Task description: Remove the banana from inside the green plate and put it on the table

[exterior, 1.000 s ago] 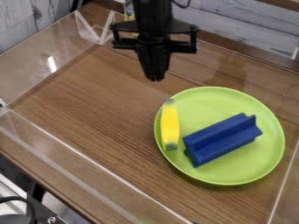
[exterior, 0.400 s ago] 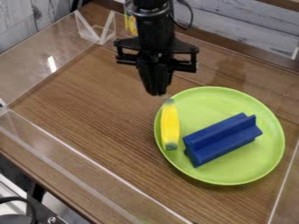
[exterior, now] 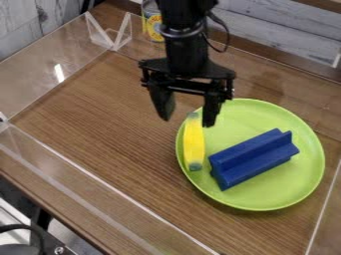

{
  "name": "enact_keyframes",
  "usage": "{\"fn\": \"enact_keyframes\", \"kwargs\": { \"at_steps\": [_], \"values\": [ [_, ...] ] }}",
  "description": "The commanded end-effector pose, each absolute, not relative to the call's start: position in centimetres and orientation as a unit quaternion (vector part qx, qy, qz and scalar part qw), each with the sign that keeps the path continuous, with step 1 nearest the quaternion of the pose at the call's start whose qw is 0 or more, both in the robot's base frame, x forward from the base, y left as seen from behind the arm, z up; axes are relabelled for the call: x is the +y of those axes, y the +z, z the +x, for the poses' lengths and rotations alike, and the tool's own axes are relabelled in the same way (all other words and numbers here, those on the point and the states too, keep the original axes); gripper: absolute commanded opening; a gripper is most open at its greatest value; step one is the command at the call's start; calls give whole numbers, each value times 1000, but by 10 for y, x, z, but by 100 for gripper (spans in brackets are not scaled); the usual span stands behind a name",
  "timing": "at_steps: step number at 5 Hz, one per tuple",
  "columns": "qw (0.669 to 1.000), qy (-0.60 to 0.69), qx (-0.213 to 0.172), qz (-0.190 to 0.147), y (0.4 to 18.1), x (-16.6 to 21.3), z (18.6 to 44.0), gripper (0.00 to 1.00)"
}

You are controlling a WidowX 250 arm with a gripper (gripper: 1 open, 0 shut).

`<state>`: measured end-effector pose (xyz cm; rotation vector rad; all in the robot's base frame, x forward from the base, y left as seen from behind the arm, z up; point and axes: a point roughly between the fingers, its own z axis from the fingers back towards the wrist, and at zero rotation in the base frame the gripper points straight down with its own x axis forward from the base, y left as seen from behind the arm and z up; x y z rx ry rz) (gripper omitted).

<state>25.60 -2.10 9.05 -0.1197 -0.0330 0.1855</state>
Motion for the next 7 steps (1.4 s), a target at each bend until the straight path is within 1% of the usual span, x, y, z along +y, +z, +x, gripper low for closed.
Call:
{"fn": "enact_keyframes", "kwargs": {
  "at_steps": [1, 4, 7],
  "values": [
    [993, 86, -42, -62, 93, -27, 259, 100],
    [993, 86, -56, -66, 67, -36, 258, 100],
    [992, 88, -65, -71, 48, -39, 262, 100]
  ]
}}
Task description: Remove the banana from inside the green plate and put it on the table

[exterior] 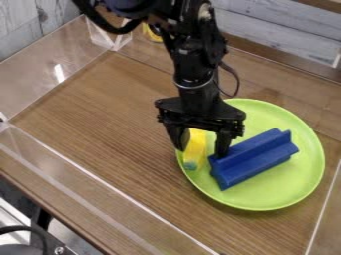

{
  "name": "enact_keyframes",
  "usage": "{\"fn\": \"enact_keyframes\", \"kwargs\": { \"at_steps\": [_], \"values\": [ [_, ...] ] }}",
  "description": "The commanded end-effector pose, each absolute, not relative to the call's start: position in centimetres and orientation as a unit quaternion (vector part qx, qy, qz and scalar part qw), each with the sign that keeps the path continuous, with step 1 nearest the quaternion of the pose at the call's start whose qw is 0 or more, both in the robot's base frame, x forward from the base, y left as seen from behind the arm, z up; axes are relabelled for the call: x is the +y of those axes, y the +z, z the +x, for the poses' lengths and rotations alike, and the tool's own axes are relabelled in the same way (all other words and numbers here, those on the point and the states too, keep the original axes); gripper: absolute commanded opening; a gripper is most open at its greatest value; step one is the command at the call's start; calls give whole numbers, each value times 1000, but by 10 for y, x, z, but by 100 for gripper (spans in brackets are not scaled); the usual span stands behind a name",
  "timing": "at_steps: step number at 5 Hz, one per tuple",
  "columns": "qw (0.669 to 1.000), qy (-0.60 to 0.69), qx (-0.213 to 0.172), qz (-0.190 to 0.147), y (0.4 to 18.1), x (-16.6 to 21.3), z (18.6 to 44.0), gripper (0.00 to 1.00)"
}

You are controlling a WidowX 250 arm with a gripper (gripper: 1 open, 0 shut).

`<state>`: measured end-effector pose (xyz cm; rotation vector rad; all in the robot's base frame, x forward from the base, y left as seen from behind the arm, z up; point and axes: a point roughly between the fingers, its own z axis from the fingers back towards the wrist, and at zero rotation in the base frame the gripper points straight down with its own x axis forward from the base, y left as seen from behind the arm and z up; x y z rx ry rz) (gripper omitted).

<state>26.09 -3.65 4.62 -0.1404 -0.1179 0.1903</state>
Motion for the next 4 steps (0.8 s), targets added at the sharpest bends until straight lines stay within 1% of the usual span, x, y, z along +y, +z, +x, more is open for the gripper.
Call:
{"fn": "enact_keyframes", "kwargs": {
  "at_steps": [1, 2, 3, 4],
  "values": [
    [991, 87, -67, -72, 43, -40, 263, 100],
    [991, 87, -69, -73, 38, -40, 264, 100],
    [991, 87, -69, -73, 35, -41, 265, 0],
    [991, 85, -69, -72, 34, -40, 265, 0]
  ]
}}
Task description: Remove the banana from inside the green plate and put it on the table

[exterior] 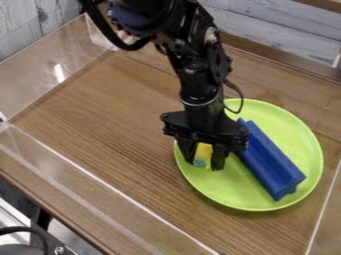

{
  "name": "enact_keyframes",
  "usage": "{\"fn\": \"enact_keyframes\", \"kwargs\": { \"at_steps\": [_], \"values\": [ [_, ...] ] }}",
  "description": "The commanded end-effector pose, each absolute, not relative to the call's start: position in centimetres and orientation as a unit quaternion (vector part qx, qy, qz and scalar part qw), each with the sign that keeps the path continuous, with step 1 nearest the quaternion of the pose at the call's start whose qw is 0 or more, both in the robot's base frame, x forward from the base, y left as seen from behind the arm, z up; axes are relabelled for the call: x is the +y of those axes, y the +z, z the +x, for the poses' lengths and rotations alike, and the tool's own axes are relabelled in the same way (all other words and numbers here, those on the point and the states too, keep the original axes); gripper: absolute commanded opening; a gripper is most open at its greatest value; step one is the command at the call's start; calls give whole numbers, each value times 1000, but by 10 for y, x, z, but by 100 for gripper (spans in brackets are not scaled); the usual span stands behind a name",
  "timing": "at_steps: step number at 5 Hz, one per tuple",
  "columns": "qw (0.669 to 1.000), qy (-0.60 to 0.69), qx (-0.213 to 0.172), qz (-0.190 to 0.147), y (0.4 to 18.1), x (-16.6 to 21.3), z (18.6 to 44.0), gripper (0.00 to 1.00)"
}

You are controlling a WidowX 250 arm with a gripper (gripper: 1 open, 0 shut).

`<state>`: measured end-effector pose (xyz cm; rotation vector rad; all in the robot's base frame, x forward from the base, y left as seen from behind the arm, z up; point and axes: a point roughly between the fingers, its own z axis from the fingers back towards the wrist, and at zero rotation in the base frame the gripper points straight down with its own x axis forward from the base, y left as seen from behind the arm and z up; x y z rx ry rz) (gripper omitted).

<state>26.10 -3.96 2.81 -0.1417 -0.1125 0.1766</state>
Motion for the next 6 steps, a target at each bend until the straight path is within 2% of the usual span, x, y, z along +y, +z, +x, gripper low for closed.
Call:
{"fn": "enact_keyframes", "kwargs": {
  "at_steps": [1, 6],
  "values": [
    [992, 83, -68, -70, 35, -39, 265, 0],
    [994, 70, -59, -62, 43, -35, 264, 0]
  ]
}}
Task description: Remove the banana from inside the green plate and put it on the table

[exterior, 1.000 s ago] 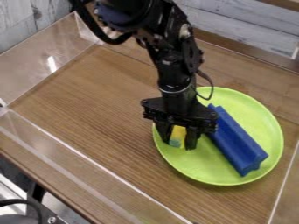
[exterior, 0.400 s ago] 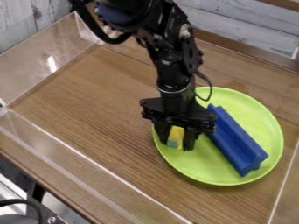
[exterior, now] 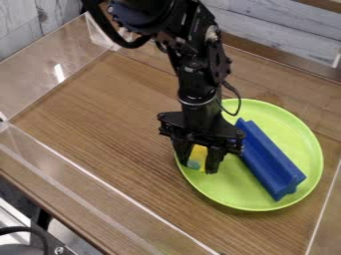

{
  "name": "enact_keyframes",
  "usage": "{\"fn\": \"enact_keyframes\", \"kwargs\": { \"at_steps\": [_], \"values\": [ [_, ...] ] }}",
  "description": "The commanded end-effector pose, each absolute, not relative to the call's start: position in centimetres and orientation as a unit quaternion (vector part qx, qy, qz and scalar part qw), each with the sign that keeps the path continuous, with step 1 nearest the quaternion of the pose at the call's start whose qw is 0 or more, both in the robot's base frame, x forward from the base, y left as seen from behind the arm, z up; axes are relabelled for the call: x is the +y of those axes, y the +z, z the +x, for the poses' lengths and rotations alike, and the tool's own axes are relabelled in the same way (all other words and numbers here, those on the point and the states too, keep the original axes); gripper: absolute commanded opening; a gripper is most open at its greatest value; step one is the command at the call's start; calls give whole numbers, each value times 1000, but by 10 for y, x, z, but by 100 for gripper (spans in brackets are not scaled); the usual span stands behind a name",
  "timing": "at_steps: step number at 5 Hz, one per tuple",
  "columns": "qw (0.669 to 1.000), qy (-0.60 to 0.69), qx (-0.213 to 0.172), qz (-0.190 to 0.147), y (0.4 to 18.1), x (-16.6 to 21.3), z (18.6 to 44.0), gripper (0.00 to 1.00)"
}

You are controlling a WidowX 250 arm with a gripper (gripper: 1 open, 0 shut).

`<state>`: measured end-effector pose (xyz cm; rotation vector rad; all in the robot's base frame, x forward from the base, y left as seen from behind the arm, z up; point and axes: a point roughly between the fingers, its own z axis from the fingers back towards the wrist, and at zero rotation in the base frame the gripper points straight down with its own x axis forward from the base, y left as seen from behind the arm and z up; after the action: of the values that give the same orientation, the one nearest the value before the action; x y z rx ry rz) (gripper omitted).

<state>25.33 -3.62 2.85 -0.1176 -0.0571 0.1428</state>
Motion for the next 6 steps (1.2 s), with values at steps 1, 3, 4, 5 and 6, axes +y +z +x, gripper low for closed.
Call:
{"fn": "enact_keyframes", "kwargs": {
  "at_steps": [1, 3, 4, 5, 6],
  "values": [
    [994, 68, -55, -58, 45, -34, 263, 0],
    [995, 63, -48, -52, 49, -33, 261, 0],
    [996, 61, -44, -50, 52, -32, 260, 0],
    [996, 58, -41, -47, 54, -31, 259, 0],
    [997, 54, -39, -45, 57, -31, 258, 0]
  ]
}}
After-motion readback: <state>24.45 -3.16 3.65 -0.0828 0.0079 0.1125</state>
